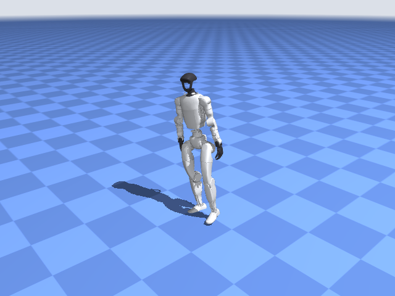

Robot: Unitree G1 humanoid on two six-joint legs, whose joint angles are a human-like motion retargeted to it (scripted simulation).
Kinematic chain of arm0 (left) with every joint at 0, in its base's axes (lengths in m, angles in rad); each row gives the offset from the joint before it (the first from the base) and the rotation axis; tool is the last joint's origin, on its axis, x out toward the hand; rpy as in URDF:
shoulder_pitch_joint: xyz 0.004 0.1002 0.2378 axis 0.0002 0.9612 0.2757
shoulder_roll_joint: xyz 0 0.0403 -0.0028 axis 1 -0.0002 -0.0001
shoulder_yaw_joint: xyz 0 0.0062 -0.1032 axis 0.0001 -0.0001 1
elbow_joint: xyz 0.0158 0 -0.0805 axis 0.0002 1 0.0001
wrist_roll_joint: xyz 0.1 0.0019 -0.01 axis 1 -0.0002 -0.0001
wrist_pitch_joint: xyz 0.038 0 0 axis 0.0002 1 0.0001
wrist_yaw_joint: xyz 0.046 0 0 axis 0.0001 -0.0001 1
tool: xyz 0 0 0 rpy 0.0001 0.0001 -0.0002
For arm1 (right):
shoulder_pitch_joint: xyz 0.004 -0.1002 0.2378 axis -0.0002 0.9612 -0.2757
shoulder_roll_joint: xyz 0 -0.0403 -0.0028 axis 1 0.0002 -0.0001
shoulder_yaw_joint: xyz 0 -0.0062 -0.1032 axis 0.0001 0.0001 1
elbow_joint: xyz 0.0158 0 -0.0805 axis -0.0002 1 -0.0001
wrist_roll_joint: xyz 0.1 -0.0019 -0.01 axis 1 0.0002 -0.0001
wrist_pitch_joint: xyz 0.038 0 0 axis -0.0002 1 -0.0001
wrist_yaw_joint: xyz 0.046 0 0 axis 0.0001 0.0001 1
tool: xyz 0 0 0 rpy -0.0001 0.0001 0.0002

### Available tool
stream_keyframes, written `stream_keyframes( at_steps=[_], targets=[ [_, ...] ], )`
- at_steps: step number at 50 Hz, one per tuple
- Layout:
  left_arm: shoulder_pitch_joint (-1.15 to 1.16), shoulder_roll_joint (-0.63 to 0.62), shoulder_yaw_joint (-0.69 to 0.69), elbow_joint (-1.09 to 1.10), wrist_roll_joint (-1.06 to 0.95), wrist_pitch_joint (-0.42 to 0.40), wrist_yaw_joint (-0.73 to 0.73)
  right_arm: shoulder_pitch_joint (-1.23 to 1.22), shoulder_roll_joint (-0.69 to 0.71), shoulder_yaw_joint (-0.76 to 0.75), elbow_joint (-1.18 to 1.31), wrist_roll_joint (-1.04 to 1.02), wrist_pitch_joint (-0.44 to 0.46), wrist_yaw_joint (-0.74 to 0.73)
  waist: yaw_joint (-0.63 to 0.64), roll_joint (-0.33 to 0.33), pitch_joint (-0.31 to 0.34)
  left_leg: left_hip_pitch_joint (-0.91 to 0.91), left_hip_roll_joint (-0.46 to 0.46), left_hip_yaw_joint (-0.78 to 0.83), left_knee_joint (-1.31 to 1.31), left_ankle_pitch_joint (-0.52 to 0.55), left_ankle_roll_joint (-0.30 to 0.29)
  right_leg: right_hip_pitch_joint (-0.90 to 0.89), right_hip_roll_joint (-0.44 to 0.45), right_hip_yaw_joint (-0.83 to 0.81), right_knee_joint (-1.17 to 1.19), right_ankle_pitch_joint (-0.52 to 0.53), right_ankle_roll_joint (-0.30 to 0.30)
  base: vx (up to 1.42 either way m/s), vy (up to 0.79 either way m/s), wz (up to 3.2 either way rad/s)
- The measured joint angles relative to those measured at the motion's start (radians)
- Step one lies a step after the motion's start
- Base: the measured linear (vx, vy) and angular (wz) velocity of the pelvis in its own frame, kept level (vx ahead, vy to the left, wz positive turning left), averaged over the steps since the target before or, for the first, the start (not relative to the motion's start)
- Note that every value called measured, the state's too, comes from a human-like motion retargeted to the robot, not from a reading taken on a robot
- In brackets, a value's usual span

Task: Upper body actions

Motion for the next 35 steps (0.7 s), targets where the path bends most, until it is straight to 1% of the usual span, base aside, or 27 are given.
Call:
stream_keyframes(
  at_steps=[2,3,5,7,9,11,14,17,21,25,29,35],
  targets=[
    [-0.006,0.002,-0.006,-0.003,0.002,-0.001,-0.003,-0.001,0.003,-0.001,-0.006,0.001,-0.004,0.002,-0.018,0.009,-0.001,0.047,0.013,0.019,-0.02,0.022,-0.012,-0.002,0.007,-0.011,0.001,-0.004,0.002,0.05,0.12,0.49],
    [-0.008,0.001,-0.008,-0.005,0.003,-0.002,-0.004,-0.002,0.003,-0.003,-0.009,0.001,-0.006,0.004,-0.023,0.02,0.0,0.08,0.022,0.034,-0.047,0.05,-0.027,-0.003,0.018,-0.015,0.002,-0.006,0.004,0.04,0.13,0.32],
    [-0.006,-0.002,-0.009,-0.009,0.004,-0.006,-0.002,-0.002,0.002,-0.001,-0.015,-0.002,-0.011,0.008,-0.033,0.049,-0.007,0.135,0.04,0.049,-0.109,0.025,-0.108,-0.007,0.046,-0.022,0.003,-0.01,0.007,0.07,0.16,0.19],
    [0.003,-0.011,-0.005,-0.008,0.006,-0.009,-0.006,-0.003,-0.003,0.006,-0.018,-0.009,-0.012,0.012,-0.049,0.064,-0.019,0.164,0.059,0.185,-0.18,-0.006,-0.093,-0.009,0.054,-0.026,0.003,-0.013,0.014,0.13,0.2,0.14],
    [0.008,-0.02,0.001,0.0,0.01,-0.009,-0.017,-0.008,-0.005,0.011,-0.02,-0.011,-0.01,0.011,-0.068,0.079,-0.039,0.172,0.051,0.215,-0.239,0.006,-0.079,-0.022,0.056,-0.029,0.006,-0.015,0.023,0.09,0.22,0.17],
    [0.004,-0.026,0.008,0.008,0.015,-0.007,-0.03,-0.022,-0.002,0.012,-0.022,0.002,-0.01,0.007,-0.09,0.085,-0.049,0.16,0.044,0.204,-0.263,0.023,-0.083,-0.037,0.048,-0.043,0.007,-0.014,0.032,-0.01,0.23,0.27],
    [-0.011,-0.021,0.001,0.005,0.022,-0.011,-0.035,-0.042,0.015,0.01,-0.03,0.046,-0.025,0.008,-0.1,0.07,-0.033,0.137,0.028,0.166,-0.243,0.019,-0.07,-0.045,0.021,-0.054,0.01,-0.007,0.047,-0.06,0.12,0.18],
    [-0.014,-0.005,-0.018,-0.008,0.037,-0.012,-0.036,-0.04,0.029,0.025,-0.039,0.064,-0.042,0.026,-0.068,0.038,-0.015,0.136,0.003,0.133,-0.22,0.003,-0.046,-0.033,-0.004,-0.055,0.008,0.004,0.057,0.09,0.14,-0.21],
    [-0.003,0.004,-0.002,-0.008,0.025,-0.012,-0.028,-0.04,0.041,0.056,-0.042,0.011,-0.045,0.022,-0.017,0.005,-0.017,0.153,-0.015,0.158,-0.223,-0.007,-0.026,-0.033,-0.028,-0.035,0.012,0.015,0.074,0.09,0.19,-0.4],
    [0.011,0.009,0.037,0.006,0.004,-0.011,-0.035,-0.048,0.048,0.085,-0.045,-0.03,-0.055,0.018,-0.009,-0.014,-0.02,0.166,-0.036,0.158,-0.233,-0.014,-0.007,-0.032,-0.045,-0.021,0.016,0.019,0.093,0.09,0.17,-0.17],
    [0.031,0.02,0.065,0.02,0.003,-0.01,-0.03,-0.047,0.051,0.089,-0.043,-0.023,-0.066,0.023,-0.001,-0.036,-0.027,0.175,-0.06,0.146,-0.231,-0.03,0.015,-0.026,-0.066,-0.02,0.017,0.027,0.118,0.13,0.22,-0.09],
    [0.065,0.035,0.095,0.033,-0.004,-0.008,-0.03,-0.043,0.038,0.093,-0.029,-0.011,-0.072,0.021,0.044,-0.065,-0.029,0.209,-0.097,0.145,-0.225,-0.065,0.052,-0.014,-0.095,0.008,0.041,0.04,0.157,0.15,0.24,-0.32]
  ],
)
